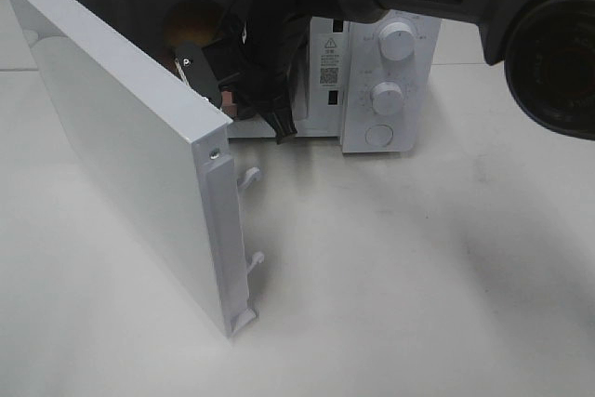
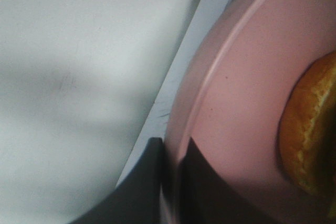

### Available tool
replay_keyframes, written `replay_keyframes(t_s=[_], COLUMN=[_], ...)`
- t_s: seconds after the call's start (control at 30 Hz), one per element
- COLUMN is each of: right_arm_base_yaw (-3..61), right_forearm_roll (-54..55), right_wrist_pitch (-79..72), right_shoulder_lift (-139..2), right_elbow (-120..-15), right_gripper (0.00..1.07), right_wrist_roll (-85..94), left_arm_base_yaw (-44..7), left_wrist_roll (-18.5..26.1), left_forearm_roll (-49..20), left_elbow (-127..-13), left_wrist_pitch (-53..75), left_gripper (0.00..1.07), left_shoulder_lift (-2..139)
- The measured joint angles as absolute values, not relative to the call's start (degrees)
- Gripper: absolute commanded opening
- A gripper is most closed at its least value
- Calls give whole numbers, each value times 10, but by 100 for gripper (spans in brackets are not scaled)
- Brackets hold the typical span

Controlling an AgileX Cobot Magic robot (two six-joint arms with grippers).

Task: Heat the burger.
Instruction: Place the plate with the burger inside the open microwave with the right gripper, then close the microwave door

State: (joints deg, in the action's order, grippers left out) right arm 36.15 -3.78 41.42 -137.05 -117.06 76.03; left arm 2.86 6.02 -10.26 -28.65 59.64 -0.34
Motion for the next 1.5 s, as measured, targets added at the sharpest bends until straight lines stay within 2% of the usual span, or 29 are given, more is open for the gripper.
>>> replay_keyframes(t_s=[0.1,0.17,0.23,0.27,0.3,0.33,0.37,0.43,0.6,0.8,0.97,1.27,1.5], right_arm_base_yaw=[362,362,362,362,362,362,362,362,362,362,362,362,362], right_forearm_roll=[-36,-25,-23,-20,-20,-16,-16,-14,-12,-11,-3,0,3], right_wrist_pitch=[414,401,395,390,390,386,386,384,384,388,375,316,278], right_shoulder_lift=[-1370,-1370,-1370,-1370,-1370,-1370,-1370,-1370,-1370,-1367,-1345,-1300,-1261], right_elbow=[-1171,-1172,-1172,-1175,-1175,-1177,-1177,-1177,-1177,-1173,-1135,-1056,-998], right_gripper=[8,19,23,31,31,38,38,48,54,55,57,76,76], right_wrist_roll=[760,760,760,760,760,760,760,760,747,724,718,681,680], left_arm_base_yaw=[29,29,29,29,29,29,29,29,29,29,29,29,29], left_wrist_roll=[60,60,60,60,60,60,60,60,60,60,60,60,60], left_forearm_roll=[-103,-101,-101,-101,-101,-101,-101,-101,-101,-101,-101,-101,-101], left_elbow=[-286,-286,-286,-286,-286,-286,-286,-286,-286,-286,-286,-286,-286], left_wrist_pitch=[596,596,596,596,596,596,596,596,596,596,596,596,596], left_gripper=[100,100,100,100,100,100,100,100,100,100,100,100,100], left_shoulder_lift=[-3,-3,-3,-3,-3,-3,-3,-3,-3,-3,-3,-3,-3])
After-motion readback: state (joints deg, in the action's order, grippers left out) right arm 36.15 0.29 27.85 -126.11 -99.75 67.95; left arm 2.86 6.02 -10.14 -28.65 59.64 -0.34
